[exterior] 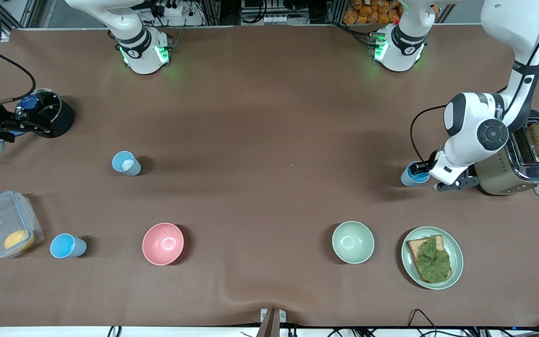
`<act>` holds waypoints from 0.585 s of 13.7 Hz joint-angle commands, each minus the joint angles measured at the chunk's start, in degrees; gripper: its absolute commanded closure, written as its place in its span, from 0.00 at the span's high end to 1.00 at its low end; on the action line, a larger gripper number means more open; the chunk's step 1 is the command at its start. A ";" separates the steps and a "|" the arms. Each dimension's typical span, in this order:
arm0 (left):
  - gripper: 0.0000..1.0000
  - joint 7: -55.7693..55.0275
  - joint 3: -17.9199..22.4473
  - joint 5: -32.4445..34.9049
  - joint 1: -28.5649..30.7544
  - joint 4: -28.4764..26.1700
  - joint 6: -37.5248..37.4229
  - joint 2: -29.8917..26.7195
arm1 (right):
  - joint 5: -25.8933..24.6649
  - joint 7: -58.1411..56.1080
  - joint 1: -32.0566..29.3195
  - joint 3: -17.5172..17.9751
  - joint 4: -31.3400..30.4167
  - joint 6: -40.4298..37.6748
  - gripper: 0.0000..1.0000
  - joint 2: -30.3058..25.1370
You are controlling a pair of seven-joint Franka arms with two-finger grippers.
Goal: Stack blue cups with both arms
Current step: 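Close the left gripper around the blue cup's side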
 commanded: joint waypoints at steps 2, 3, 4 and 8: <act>0.00 -1.41 -0.39 1.16 0.45 0.42 0.87 0.51 | -0.36 0.54 0.23 0.21 -1.66 0.57 1.00 -1.29; 0.00 -1.41 -0.48 1.15 0.45 0.51 0.87 0.16 | -0.36 0.54 0.23 0.21 -1.66 0.66 1.00 -1.29; 0.00 -1.41 -0.48 1.15 0.27 0.51 0.87 -0.11 | -0.36 0.54 0.23 0.21 -1.66 0.66 1.00 -1.29; 0.00 -1.41 -0.48 1.07 0.45 0.68 0.87 -0.02 | -0.36 0.63 0.23 0.30 -1.66 0.66 1.00 -1.29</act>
